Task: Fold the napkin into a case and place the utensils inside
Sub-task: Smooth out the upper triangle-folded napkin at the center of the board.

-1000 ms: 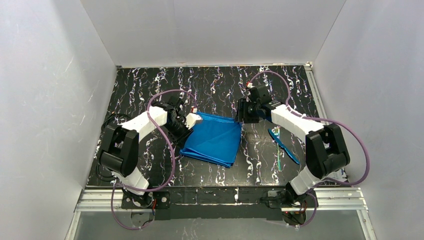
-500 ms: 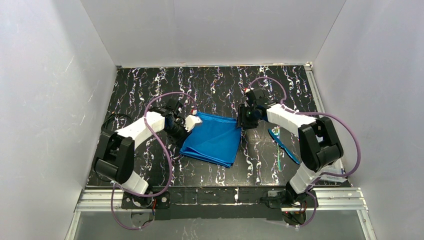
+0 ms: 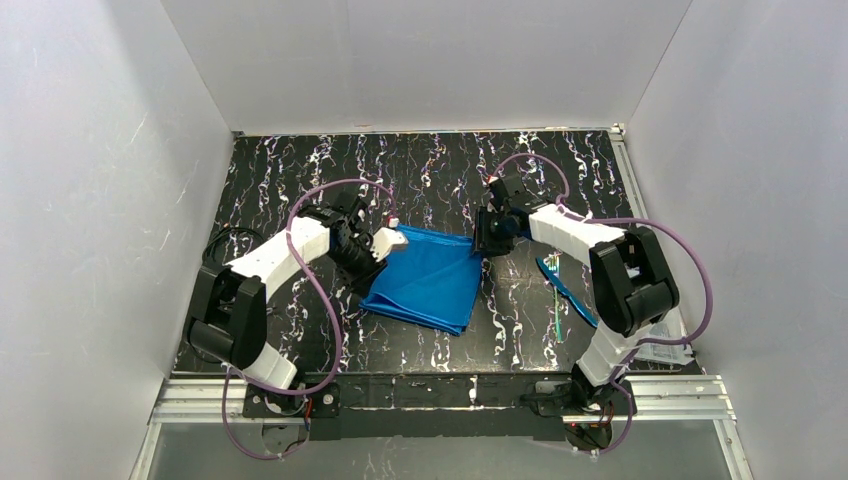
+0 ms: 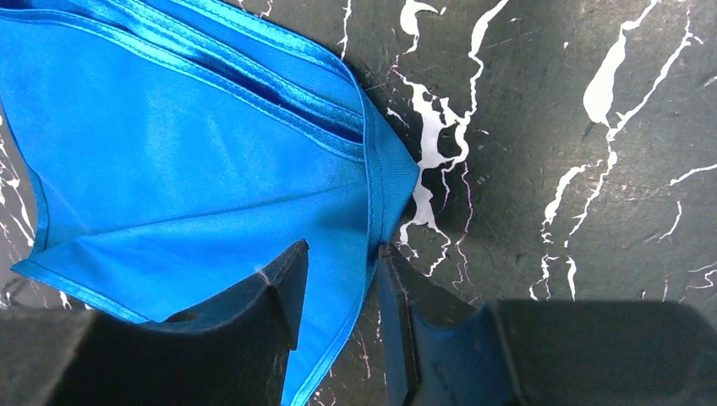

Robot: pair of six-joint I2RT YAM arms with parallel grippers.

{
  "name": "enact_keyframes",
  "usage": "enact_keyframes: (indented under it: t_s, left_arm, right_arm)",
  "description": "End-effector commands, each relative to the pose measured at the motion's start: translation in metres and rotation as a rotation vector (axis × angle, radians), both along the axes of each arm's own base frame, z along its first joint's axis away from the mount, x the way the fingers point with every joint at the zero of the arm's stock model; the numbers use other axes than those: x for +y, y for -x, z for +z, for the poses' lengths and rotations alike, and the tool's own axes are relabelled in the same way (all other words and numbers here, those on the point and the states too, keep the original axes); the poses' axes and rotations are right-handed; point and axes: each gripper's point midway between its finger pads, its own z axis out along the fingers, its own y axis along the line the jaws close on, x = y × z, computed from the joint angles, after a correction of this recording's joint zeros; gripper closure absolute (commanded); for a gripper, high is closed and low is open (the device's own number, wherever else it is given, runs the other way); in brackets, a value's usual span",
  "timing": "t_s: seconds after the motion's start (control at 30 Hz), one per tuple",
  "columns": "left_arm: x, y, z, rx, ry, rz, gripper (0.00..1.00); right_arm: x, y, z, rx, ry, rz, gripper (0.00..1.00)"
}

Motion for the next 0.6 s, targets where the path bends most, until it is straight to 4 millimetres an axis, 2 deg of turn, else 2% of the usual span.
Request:
enact_keyframes:
  t_s: [0.0,0.1,0.37,0.57]
  left_arm:
    - [-0.008,0.026,0.009,0.106,0.034,-0.084,0.78]
    - [-0.006,0.026,0.004,0.114,0.019,-0.087,0.78]
    - [-0.008,-0.003,-0.011,0.004,-0.009,-0.016,0.81]
    - [-0.008,0.007,-0.016,0.007,0.002,-0.055,0.86]
  right_arm:
    - [0.006,-0.014,0.004,-0.029,-0.011,0.004,0.57]
    - [0.007,-0.012,0.003,-0.024,-0.017,0.007,0.58]
    - [0.008,-0.009,-0.001,-0.009,-0.027,0.007,0.64]
    - [0.01,-0.01,-0.002,-0.002,-0.031,0.007,0.68]
